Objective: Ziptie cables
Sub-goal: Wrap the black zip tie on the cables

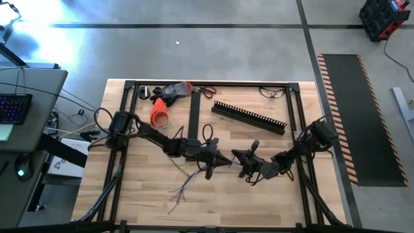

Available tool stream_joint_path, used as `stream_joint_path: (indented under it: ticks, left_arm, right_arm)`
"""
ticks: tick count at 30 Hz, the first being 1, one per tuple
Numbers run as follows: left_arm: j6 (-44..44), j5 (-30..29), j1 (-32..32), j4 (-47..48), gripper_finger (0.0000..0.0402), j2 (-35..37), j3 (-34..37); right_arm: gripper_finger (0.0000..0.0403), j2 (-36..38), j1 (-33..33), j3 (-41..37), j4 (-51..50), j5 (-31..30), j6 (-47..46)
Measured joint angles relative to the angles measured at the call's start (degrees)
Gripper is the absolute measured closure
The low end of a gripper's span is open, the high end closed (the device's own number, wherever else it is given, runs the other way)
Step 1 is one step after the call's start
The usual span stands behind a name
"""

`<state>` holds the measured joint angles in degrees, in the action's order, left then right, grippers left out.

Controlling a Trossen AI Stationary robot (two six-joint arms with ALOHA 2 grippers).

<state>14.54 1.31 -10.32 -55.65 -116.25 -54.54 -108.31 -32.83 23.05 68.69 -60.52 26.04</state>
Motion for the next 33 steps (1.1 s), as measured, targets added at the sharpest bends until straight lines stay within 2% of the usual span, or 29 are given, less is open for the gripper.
stream_joint_path:
  ticks: [6, 15, 25, 33]
  left_arm:
    - [4.7, 2.7, 0.7, 0.6, 0.0402, 0.0, 0.0]
    - [7.8, 3.4, 0.7, 1.8, 0.0402, 0.0, 0.0]
    - [8.3, 3.7, 0.7, 2.4, 0.0402, 0.0, 0.0]
    - [8.3, 3.7, 0.7, 2.4, 0.0402, 0.0, 0.0]
  right_arm:
    - [0.0403, 0.0, -1.5, 0.1, -0.6, -0.5, 4.9]
    - [0.0403, 0.0, -1.3, 1.2, -0.6, -2.0, 9.0]
    - [0.0403, 0.0, -1.3, 1.7, 2.6, -2.0, 14.3]
    - [0.0403, -1.9, -1.5, 4.0, 0.6, -1.2, 16.4]
